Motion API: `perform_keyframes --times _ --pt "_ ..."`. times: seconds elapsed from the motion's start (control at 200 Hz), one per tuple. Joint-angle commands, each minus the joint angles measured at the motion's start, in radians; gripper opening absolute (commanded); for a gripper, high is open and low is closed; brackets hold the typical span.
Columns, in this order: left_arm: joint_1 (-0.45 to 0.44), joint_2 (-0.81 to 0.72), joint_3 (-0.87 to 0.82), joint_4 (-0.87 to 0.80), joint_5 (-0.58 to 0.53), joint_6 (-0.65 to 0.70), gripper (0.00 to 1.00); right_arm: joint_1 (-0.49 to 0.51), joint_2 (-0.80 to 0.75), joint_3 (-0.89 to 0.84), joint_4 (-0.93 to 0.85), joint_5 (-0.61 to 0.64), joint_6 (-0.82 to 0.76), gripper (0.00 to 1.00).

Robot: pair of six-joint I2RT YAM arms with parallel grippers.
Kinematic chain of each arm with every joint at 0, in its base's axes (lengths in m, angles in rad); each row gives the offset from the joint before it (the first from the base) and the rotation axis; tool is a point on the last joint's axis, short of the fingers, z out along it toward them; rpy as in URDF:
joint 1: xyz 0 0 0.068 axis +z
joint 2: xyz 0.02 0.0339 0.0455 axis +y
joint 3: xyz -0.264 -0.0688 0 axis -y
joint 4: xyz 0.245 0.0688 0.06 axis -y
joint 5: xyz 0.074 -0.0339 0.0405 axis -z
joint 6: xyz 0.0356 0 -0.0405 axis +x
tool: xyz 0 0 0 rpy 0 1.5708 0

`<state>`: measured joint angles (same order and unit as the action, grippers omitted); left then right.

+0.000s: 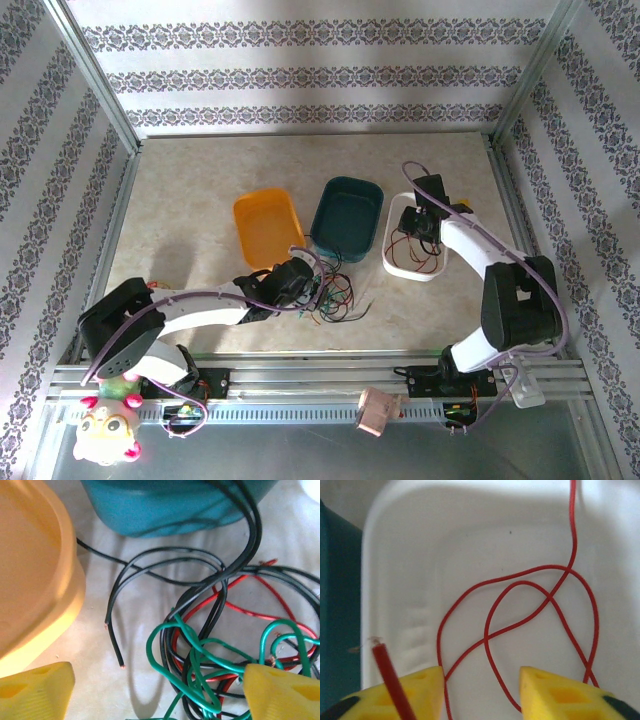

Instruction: Untangle the cables

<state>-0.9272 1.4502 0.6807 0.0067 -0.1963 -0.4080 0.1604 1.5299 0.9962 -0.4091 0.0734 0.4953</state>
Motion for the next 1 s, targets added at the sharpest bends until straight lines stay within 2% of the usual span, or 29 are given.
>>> perform_keyframes --times 0.0,0.215,0.34,0.44,0.51,0.6,0.73,0.875,0.994 --pt "0.005 -0.047 0.029 -0.015 -0.069 -0.022 0.94 0.017 -0.105 0.025 -0.006 0.062 0.008 0.5" --pt "0.015 -0.102 0.029 -0.023 -0.132 -0.036 0.99 0.059 -0.248 -0.024 -0.016 0.12 -0.03 0.54" --pt "0.044 -0.11 0.023 -0.033 -0.106 -0.063 1.0 0.042 -0.245 -0.026 -0.022 0.121 -0.04 0.54" --pt "0.059 -0.117 0.013 -0.031 -0.09 -0.077 1.0 0.015 -0.211 0.002 -0.042 0.08 -0.029 0.54" --pt "0.063 -0.124 0.004 -0.032 -0.086 -0.08 1.0 0.034 -0.202 0.014 -0.041 0.045 -0.048 0.53" --pt "0.072 -0.131 -0.011 -0.033 -0.077 -0.094 1.0 0.118 -0.209 0.004 -0.025 -0.03 -0.097 0.52" --pt "0.076 -0.126 -0.029 -0.027 -0.064 -0.102 0.99 0.302 -0.231 -0.063 -0.028 -0.094 -0.128 0.51" --pt "0.076 -0.105 -0.032 -0.031 -0.036 -0.09 0.97 0.485 -0.256 -0.179 -0.003 -0.119 -0.052 0.49" --pt "0.075 -0.079 -0.024 -0.021 0.01 -0.06 0.95 0.592 -0.246 -0.232 0.012 -0.121 0.008 0.48"
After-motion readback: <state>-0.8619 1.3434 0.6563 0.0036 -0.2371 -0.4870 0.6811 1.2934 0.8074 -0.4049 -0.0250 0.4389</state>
